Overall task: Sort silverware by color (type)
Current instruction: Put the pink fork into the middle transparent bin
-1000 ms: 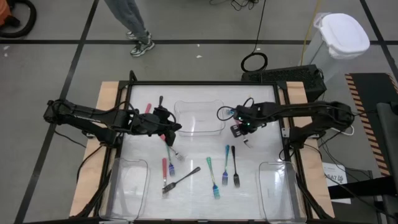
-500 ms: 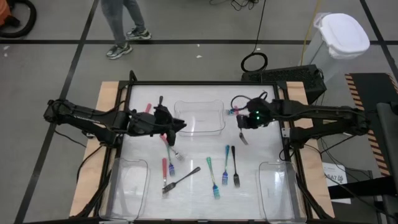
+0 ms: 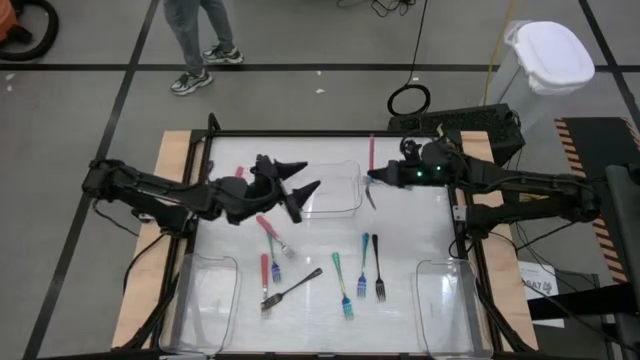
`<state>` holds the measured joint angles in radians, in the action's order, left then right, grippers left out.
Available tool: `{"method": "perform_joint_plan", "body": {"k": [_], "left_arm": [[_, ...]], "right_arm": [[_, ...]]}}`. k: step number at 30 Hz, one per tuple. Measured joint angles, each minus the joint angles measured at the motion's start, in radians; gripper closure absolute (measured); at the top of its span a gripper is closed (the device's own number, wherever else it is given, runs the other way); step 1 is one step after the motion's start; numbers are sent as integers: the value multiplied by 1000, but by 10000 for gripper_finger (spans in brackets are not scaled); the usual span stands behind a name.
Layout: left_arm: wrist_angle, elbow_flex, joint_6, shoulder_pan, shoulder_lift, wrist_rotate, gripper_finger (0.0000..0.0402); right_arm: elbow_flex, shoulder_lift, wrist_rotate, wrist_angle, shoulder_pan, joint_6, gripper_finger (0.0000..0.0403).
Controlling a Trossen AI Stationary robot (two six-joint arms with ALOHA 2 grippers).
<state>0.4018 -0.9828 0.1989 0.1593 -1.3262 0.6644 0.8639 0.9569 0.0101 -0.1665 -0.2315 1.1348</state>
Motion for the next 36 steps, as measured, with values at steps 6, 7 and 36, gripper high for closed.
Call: {"method": "perform_joint_plan", "body": {"k": [6, 7, 36], "left_arm": [[0, -179, -116, 8, -155, 28, 77], [-4, -218, -149, 12, -184, 28, 77], [-162, -658, -287, -8, -514, 335, 77]], "right_arm": [[0, 1, -7, 136, -31, 33, 360], [0, 1, -9, 158, -37, 35, 360], [0, 6, -194, 495, -91, 236, 360]]}}
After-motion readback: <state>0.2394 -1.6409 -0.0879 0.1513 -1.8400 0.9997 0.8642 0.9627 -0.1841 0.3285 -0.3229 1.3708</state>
